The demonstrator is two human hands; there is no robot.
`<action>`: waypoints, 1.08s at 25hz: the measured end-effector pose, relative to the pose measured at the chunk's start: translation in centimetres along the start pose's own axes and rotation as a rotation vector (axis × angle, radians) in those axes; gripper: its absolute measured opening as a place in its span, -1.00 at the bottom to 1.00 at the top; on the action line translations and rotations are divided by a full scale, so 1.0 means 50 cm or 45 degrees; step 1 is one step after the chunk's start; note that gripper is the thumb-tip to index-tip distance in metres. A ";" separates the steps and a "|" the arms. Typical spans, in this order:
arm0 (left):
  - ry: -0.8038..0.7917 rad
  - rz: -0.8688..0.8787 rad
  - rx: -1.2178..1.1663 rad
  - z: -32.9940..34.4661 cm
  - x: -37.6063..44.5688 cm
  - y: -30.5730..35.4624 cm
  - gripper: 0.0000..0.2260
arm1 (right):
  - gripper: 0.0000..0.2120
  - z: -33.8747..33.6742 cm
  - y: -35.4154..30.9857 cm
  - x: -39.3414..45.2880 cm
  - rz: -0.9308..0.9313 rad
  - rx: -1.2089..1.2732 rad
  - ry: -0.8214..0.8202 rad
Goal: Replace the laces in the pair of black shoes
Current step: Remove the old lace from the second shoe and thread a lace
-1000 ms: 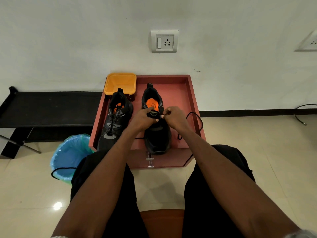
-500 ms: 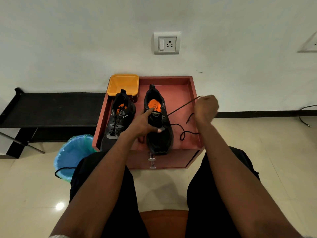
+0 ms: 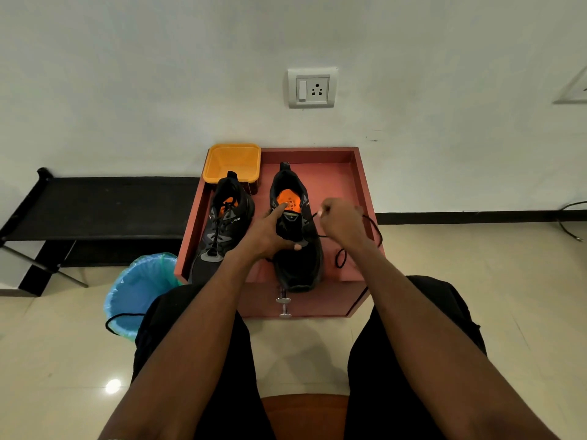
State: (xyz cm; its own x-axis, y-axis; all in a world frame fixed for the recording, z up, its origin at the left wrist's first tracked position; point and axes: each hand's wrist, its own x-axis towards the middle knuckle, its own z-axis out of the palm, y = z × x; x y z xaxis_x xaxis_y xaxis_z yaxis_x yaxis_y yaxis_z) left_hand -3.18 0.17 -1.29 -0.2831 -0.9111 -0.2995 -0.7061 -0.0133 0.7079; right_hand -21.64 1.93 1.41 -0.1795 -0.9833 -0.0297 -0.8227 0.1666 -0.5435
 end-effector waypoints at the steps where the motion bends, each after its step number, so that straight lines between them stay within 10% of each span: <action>1: -0.006 0.000 -0.002 0.000 0.000 0.000 0.01 | -0.80 -0.021 0.006 0.006 0.112 0.103 0.212; 4: -0.013 0.010 -0.005 0.000 -0.002 -0.001 0.01 | -0.76 -0.085 0.039 0.015 0.530 0.234 0.754; 6: -0.016 0.008 0.004 -0.001 -0.003 -0.001 0.00 | -0.68 -0.087 0.046 0.013 0.572 0.088 0.760; 13: -0.004 0.016 0.004 0.000 -0.004 0.004 0.01 | -0.85 0.032 -0.007 -0.007 -0.210 -0.252 -0.185; 27: -0.016 -0.013 0.024 0.003 -0.010 0.008 0.02 | -0.73 -0.048 0.052 -0.002 0.316 -0.361 0.580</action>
State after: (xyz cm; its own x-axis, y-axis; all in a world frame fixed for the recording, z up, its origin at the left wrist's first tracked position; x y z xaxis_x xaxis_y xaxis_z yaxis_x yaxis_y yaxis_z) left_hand -3.42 0.68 -0.92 -0.2835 -0.9058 -0.3150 -0.7214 -0.0149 0.6924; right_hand -25.03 2.64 2.02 -0.5469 -0.7924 0.2704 -0.8274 0.4623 -0.3188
